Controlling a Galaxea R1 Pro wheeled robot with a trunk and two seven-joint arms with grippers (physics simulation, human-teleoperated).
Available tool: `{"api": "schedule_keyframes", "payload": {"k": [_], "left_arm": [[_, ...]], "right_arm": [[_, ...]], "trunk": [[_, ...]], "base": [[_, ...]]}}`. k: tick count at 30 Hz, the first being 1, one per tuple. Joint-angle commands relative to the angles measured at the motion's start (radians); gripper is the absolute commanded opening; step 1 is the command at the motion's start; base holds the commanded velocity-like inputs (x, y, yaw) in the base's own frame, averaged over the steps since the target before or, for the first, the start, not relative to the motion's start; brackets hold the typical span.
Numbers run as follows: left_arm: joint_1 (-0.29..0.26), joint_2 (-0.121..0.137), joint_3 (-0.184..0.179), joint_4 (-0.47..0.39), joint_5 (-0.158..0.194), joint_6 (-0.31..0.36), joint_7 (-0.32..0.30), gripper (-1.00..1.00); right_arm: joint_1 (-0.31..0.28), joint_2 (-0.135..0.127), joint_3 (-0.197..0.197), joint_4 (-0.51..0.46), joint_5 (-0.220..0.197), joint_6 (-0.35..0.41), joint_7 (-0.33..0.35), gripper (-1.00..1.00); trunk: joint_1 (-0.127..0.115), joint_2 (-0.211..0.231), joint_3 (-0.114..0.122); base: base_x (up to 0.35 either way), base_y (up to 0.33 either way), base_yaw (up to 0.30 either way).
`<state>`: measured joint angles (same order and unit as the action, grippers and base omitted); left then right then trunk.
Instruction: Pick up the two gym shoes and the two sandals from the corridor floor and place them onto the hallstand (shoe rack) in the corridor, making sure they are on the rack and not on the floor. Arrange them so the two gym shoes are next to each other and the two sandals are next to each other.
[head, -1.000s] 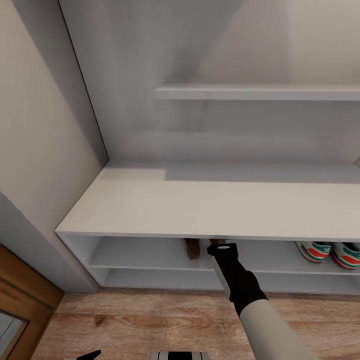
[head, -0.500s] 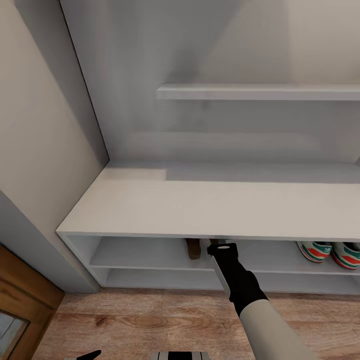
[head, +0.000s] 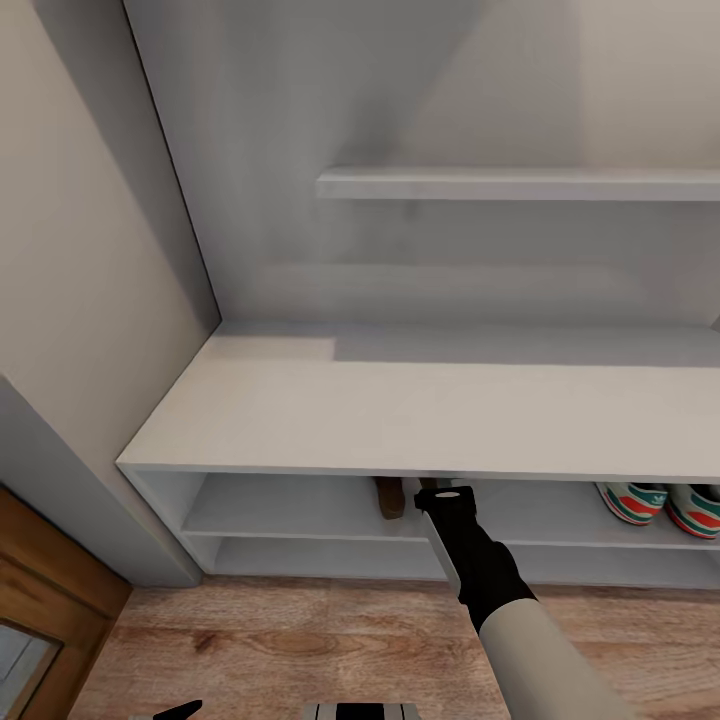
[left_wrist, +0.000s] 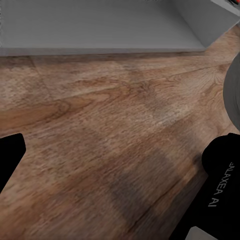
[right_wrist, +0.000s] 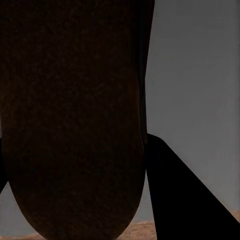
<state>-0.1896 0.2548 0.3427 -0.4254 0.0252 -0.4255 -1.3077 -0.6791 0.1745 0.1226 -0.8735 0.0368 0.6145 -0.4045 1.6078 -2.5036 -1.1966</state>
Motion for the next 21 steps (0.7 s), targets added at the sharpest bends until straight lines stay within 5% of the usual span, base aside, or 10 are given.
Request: {"api": "schedule_keyframes", "payload": {"k": [1,8,9,21], "left_arm": [[-0.001,0.000,0.002,0.001,0.001,-0.006,-0.004,1.00],[-0.001,0.000,0.002,0.001,0.001,-0.006,-0.004,1.00],[-0.001,0.000,0.002,0.001,0.001,-0.006,-0.004,1.00],[-0.001,0.000,0.004,0.001,0.002,-0.007,-0.005,1.00]], "right_arm": [[0.000,0.000,0.002,-0.001,0.000,0.007,-0.005,-1.00],[0.000,0.000,0.002,-0.001,0.000,0.007,-0.005,-1.00],[0.000,0.000,0.002,-0.001,0.000,0.007,-0.005,1.00],[0.000,0.000,0.002,-0.002,0.000,0.007,-0.005,1.00]], "trunk": [[0.000,0.000,-0.001],[0.000,0.000,-0.001],[0.000,0.000,-0.001],[0.000,0.000,-0.001]], "base": [[0.000,0.004,0.000],[0.000,0.001,0.000],[0.000,0.000,0.000],[0.000,0.000,0.000]]}}
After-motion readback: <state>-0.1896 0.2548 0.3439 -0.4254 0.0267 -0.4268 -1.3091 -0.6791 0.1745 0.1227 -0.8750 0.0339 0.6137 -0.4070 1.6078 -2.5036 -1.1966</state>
